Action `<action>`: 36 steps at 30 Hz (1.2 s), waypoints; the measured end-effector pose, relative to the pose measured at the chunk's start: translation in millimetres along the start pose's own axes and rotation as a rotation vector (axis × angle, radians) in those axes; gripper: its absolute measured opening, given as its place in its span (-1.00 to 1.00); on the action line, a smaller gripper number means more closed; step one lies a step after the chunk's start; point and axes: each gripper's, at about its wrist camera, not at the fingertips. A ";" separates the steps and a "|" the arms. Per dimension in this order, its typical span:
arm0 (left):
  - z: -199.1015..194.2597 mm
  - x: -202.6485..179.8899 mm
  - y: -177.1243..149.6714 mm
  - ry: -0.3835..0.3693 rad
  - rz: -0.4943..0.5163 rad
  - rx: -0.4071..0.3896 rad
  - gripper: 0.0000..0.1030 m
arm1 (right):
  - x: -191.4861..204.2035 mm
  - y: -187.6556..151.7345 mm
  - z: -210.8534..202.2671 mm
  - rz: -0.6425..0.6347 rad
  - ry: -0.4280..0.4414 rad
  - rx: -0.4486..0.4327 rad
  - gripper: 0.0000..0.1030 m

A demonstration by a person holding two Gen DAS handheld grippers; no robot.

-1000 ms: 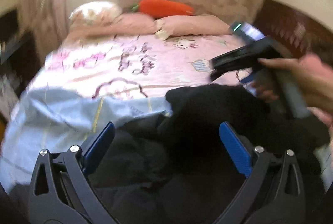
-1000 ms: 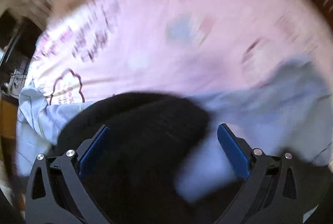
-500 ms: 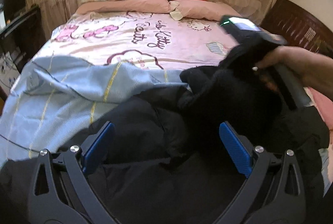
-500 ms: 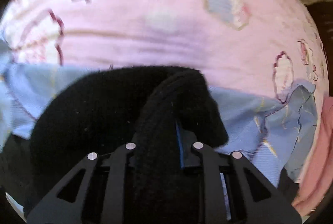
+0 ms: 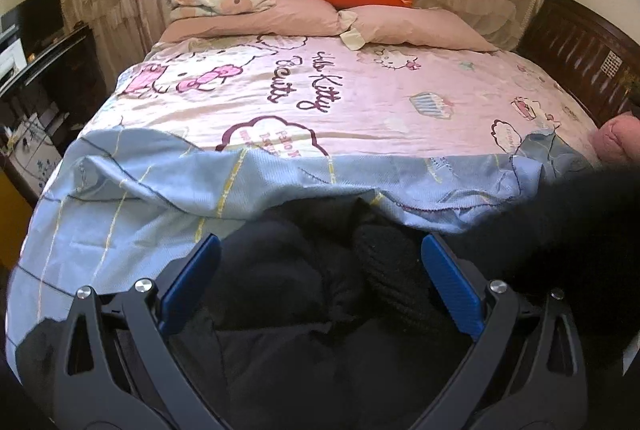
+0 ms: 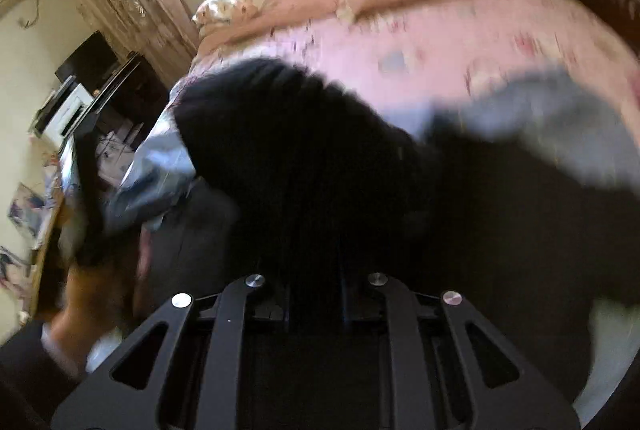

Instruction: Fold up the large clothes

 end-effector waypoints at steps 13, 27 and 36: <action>-34.2 24.5 -9.3 -0.138 -0.067 -0.024 0.96 | 9.5 -64.2 -48.7 0.091 -0.232 0.132 0.83; 92.9 -35.2 40.6 -0.311 -0.281 0.407 0.96 | -99.8 171.9 161.6 0.373 -0.118 0.193 0.90; 108.7 -6.3 8.7 -0.237 -0.414 0.472 0.96 | -90.9 204.9 191.4 0.410 -0.148 0.205 -0.71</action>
Point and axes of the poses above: each gripper's, at about its wrist camera, not at the fingertips, and z roughly the way its jaws point, x to its left, y to its top, and after that the axes turned 8 degrees about y, right-handed
